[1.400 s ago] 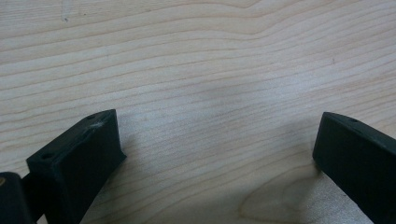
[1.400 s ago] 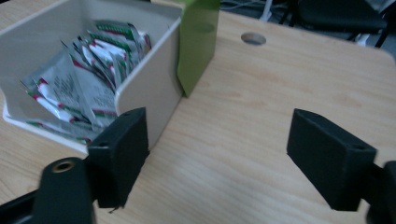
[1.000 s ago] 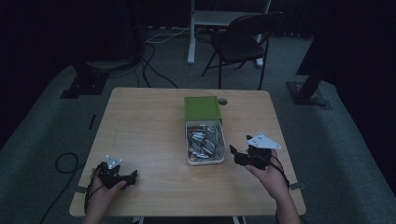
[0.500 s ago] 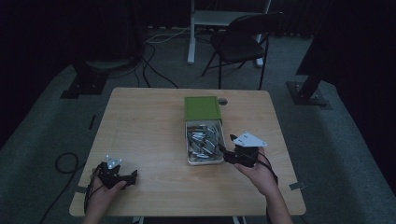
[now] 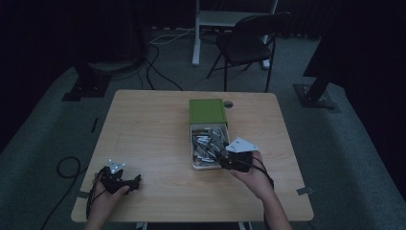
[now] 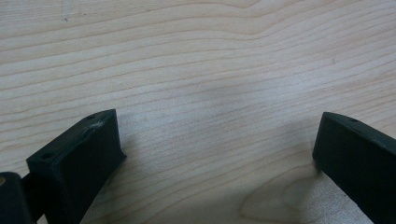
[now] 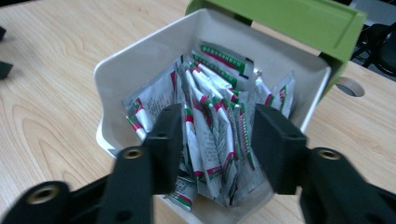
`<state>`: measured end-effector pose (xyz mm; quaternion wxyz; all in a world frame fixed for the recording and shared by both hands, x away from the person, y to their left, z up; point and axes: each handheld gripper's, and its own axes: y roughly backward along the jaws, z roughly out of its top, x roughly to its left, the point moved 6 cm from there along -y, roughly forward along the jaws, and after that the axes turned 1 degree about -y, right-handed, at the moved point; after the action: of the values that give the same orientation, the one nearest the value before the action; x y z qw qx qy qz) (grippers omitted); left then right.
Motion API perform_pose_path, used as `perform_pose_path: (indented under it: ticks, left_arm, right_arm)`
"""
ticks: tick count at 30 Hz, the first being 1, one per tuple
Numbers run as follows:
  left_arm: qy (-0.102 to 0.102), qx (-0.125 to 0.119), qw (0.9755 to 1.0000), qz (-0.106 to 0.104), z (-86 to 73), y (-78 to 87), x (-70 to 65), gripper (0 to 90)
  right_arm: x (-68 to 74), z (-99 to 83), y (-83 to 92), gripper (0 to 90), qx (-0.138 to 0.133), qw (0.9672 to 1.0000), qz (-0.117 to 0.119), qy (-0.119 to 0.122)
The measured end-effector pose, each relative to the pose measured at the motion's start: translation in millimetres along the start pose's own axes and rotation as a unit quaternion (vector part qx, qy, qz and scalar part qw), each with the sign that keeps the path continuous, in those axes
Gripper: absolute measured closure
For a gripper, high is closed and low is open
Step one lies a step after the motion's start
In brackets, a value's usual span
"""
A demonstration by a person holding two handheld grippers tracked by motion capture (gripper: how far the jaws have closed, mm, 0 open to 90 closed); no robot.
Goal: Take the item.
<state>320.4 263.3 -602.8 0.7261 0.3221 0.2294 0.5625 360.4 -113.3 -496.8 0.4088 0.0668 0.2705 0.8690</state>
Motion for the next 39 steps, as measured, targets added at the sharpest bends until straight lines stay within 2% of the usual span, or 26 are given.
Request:
perform_pose_path:
  ticks: [4,13,21,25,30,32,39]
  left_arm:
    - [0.000,0.000,1.0000,0.000,0.0,0.0,0.0,1.7]
    - [0.000,0.000,1.0000,0.000,0.0,0.0,0.0,1.7]
    - [0.000,0.000,1.0000,0.000,0.0,0.0,0.0,1.8]
    - [0.000,0.000,1.0000,0.000,0.0,0.0,0.0,1.7]
    - [0.000,0.000,1.0000,0.000,0.0,0.0,0.0,1.7]
    - [0.000,0.000,1.0000,0.000,0.0,0.0,0.0,1.7]
    - [0.000,0.000,1.0000,0.000,0.0,0.0,0.0,1.7]
  right_arm:
    - [1.5,-4.5,-8.5,64.8,0.012,0.9999,0.003,0.004]
    - [4.9,-14.0,-24.1,74.4,0.031,0.9995,-0.005,0.010]
    - [12.8,-14.7,-33.2,82.0,0.041,0.9987,-0.008,0.030]
    - [14.5,-15.7,-38.1,83.2,0.046,0.9983,-0.010,0.034]
    - [15.9,-15.0,-43.4,79.5,0.048,0.9984,-0.013,0.028]
    - [16.5,-15.7,-45.8,79.4,0.051,0.9980,-0.012,0.036]
    - [16.6,-16.3,-49.5,79.8,0.058,0.9979,-0.013,0.027]
